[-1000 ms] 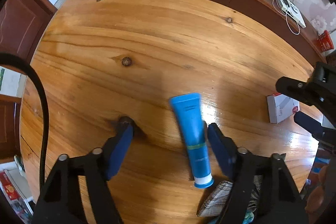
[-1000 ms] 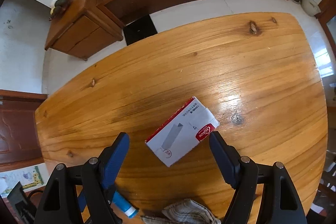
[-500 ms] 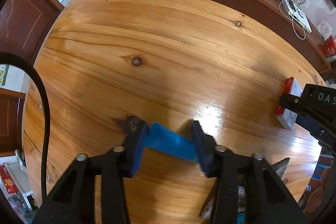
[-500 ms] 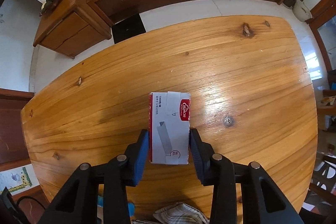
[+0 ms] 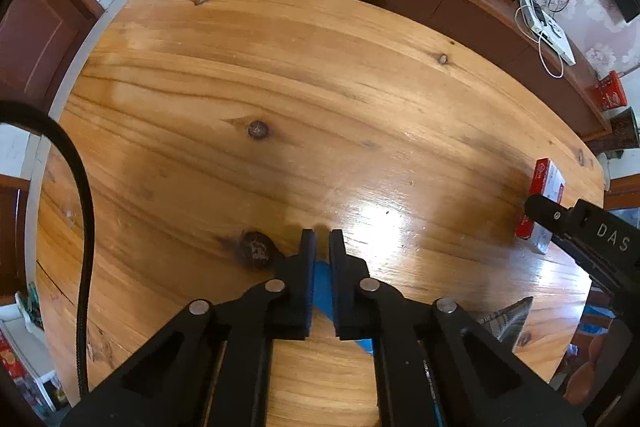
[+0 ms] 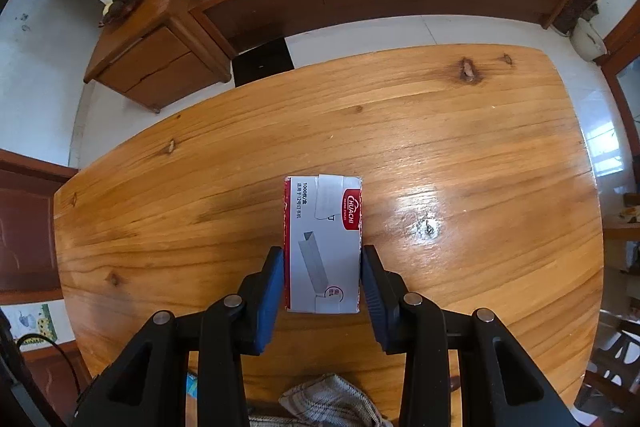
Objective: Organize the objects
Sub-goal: 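Grasp the blue tube with the left tool while the right tool grasps the white-and-red box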
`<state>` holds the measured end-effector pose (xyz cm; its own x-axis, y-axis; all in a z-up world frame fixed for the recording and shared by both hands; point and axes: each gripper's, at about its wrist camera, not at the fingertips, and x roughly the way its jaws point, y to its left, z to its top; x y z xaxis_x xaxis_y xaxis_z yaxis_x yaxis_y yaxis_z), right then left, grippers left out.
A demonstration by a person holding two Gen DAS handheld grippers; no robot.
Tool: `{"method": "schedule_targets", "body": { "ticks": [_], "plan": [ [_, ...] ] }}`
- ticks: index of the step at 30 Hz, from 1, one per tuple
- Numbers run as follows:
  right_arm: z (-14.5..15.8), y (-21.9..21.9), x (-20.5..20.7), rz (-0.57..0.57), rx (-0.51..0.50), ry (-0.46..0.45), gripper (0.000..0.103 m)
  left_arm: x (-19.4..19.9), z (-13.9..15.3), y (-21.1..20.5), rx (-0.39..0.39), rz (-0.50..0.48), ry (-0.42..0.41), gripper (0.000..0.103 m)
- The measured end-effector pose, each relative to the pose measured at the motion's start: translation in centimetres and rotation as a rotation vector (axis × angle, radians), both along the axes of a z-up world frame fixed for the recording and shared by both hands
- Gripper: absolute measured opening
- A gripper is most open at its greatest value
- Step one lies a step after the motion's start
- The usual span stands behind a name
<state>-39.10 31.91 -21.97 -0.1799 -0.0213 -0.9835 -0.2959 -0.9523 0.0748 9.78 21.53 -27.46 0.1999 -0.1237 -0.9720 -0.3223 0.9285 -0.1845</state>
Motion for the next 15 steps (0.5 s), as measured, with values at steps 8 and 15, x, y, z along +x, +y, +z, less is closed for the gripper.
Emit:
{"method": "schedule_targets", "body": {
  "ticks": [8, 15],
  "plan": [
    [0.43, -0.51, 0.39, 0.089, -0.016, 0.009, 0.039, -0.2, -0.1, 0.2, -0.008, 0.032, 0.039, 0.014],
    [0.39, -0.78, 0.41, 0.147, -0.01, 0.016, 0.039, -0.68, -0.53, 0.07, -0.031, 0.058, 0.069, 0.027]
  ]
}}
